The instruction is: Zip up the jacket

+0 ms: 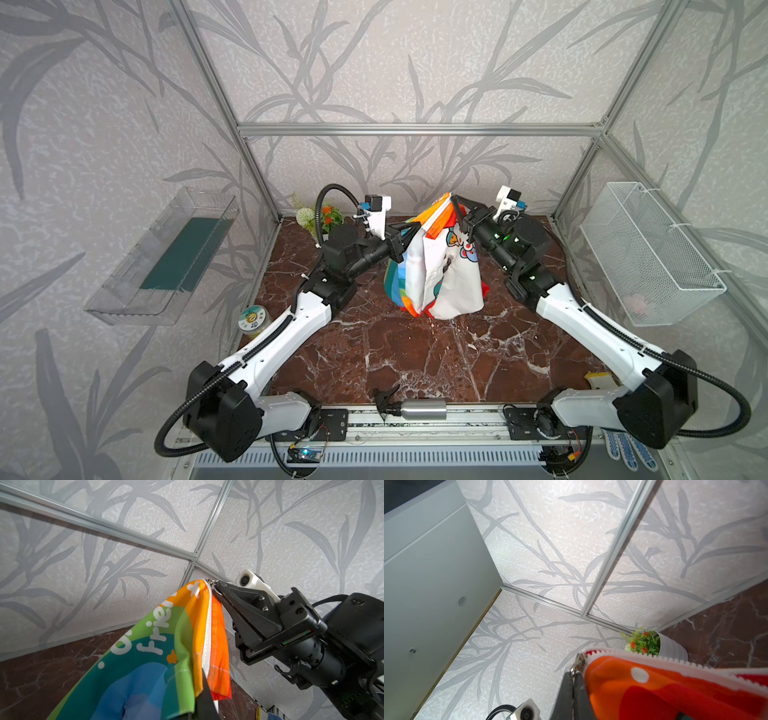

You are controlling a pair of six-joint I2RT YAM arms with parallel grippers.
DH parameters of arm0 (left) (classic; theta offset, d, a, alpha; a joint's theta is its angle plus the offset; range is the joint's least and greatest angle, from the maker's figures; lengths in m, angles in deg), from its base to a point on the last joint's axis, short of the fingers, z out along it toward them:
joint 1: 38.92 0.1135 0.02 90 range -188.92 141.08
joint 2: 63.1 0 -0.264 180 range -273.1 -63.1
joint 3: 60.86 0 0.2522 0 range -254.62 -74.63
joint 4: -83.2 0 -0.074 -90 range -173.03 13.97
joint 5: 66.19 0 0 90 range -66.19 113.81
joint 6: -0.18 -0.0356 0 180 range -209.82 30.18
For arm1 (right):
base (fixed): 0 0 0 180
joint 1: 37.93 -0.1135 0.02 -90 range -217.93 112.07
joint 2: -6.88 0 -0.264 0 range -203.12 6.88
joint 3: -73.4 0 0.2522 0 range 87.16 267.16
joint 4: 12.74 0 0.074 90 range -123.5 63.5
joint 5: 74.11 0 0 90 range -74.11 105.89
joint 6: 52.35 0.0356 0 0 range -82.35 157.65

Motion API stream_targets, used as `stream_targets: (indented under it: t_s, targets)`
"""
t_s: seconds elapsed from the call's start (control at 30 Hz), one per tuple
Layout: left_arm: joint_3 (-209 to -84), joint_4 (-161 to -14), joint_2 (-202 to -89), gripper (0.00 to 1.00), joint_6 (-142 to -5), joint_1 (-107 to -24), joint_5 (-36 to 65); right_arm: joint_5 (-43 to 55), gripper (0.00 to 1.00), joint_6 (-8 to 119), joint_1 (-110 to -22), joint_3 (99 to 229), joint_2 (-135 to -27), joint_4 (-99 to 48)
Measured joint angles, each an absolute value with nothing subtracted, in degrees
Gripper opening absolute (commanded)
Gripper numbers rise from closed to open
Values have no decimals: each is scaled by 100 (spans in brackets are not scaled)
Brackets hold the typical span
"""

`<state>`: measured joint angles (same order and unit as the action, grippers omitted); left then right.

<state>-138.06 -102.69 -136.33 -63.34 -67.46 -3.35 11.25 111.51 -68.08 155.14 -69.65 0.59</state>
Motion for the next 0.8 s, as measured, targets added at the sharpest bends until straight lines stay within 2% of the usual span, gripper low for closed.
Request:
stream_targets:
  t_s: [0.13, 0.33, 0.5, 0.8]
  targets:
    - [-13538, -10210, -13432, 0, -6325, -6669, -437, 974, 0, 11201, -6788, 15337, -6842, 59]
    - [-11621, -9898, -12839, 0, -6192, -6652, -444, 1278, 0, 11757, -6952, 13160, -6779, 813]
    - [-10314, -9435, -12523, 0, -5936, -6667, -313, 1597, 0, 12218, -7540, 11790, -7078, 1353]
    - [-10716, -7817, -12396, 0, -5455, -6676, 231, 2576, 0, 12970, -8274, 10955, -7802, 2745]
